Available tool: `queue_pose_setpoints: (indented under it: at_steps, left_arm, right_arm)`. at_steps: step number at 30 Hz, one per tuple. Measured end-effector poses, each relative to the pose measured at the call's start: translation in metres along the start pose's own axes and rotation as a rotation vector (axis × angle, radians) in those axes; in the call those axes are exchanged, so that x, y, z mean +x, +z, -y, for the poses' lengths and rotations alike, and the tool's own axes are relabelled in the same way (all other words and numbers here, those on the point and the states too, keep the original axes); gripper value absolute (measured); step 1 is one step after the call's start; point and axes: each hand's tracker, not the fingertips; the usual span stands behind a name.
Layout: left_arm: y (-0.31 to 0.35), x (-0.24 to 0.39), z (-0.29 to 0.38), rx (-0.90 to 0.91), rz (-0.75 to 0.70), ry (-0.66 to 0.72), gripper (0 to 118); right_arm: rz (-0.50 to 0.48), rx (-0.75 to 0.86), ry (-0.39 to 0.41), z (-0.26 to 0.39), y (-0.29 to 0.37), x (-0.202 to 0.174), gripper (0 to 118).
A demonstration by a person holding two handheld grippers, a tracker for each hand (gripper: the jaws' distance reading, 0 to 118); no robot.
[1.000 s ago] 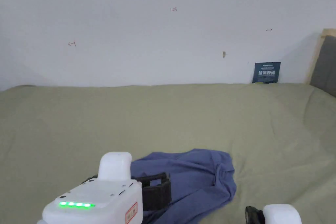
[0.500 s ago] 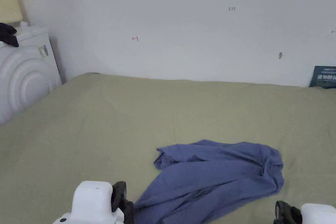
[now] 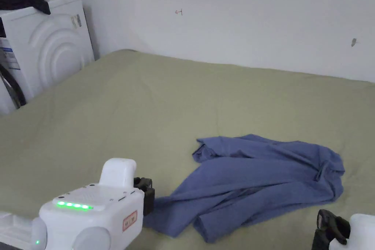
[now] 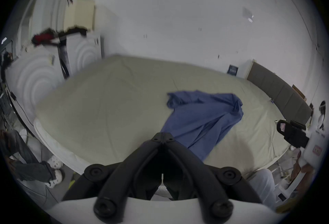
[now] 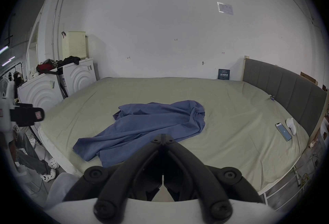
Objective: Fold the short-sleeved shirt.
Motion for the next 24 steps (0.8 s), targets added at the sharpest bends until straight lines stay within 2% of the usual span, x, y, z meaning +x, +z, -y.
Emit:
queue_pose_setpoints:
  at_steps: [3,4,5,6,7,8,9,12,16,19,20,22,23,24]
  left_arm:
    - [-0.048,-0.018,-0.007,-0.139,-0.013,0.009,0]
    - [-0.062,-0.023,-0.008,-0.176,-0.025,0.009,5]
    - [-0.076,-0.027,-0.008,-0.227,-0.037,0.002,36]
    - [-0.093,-0.032,-0.006,-0.287,-0.014,-0.004,76]
    - [-0.107,-0.036,-0.003,-0.332,-0.030,0.005,111]
    - [-0.123,-0.037,0.000,-0.395,-0.060,0.000,118]
    - [-0.139,-0.038,0.005,-0.446,-0.080,-0.010,118]
    - [-0.155,-0.033,0.016,-0.448,-0.084,-0.046,118]
    - [-0.177,-0.028,0.021,-0.458,-0.089,-0.021,118]
    - [-0.188,-0.022,0.026,-0.469,-0.127,-0.101,118]
    - [-0.178,-0.023,0.023,-0.451,-0.119,-0.078,114]
    - [-0.168,-0.021,0.019,-0.432,-0.104,-0.158,89]
    - [-0.164,-0.021,0.016,-0.417,-0.090,-0.175,59]
    - [-0.159,-0.021,0.014,-0.409,-0.051,-0.188,24]
  right_arm:
    - [-0.005,-0.027,0.008,0.006,-0.006,-0.002,2]
    - [-0.007,-0.037,0.004,0.009,-0.008,-0.001,2]
    - [-0.010,-0.048,0.004,0.010,-0.011,-0.001,2]
    - [-0.011,-0.061,0.009,0.012,-0.015,0.000,2]
    - [-0.010,-0.072,0.014,0.014,-0.019,0.000,2]
    - [-0.009,-0.081,0.020,0.015,-0.022,0.000,2]
    - [-0.007,-0.096,0.026,0.016,-0.026,0.001,2]
    - [-0.006,-0.118,0.026,0.019,-0.037,0.003,2]
    - [0.004,-0.141,0.026,0.021,-0.049,0.007,2]
    - [0.010,-0.158,0.020,0.023,-0.058,0.012,2]
    - [0.011,-0.164,0.012,0.023,-0.061,0.015,2]
    - [0.016,-0.181,-0.005,0.022,-0.070,0.023,2]
    - [0.030,-0.194,-0.007,0.019,-0.076,0.026,2]
    - [0.042,-0.196,-0.005,0.016,-0.082,0.031,2]
